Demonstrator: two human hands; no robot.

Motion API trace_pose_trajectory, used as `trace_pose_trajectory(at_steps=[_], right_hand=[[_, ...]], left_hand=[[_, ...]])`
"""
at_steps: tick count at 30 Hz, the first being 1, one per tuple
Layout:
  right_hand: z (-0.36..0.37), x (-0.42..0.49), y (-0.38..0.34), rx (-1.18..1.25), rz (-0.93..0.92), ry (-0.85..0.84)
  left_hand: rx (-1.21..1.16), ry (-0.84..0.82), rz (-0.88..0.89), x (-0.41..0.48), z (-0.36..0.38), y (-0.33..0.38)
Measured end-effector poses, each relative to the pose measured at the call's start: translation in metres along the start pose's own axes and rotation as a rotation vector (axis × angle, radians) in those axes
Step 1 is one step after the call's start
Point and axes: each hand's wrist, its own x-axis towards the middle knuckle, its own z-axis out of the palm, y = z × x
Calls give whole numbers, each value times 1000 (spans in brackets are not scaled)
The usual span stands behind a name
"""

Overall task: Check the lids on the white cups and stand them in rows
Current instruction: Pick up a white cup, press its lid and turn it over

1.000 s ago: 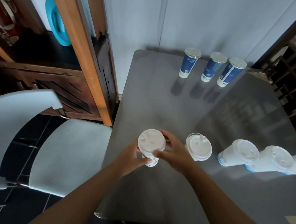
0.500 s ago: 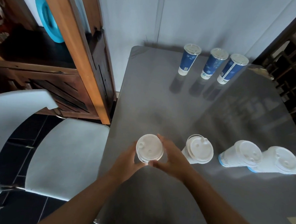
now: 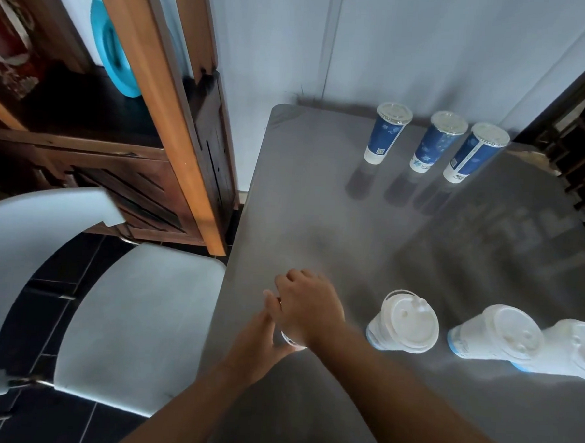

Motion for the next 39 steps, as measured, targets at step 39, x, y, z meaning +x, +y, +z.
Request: trace_pose_trajectory(at_steps=[39], right_hand=[[-60, -48, 45, 1087, 309, -24]], left_hand=[[-462, -235, -113, -43, -40, 80]])
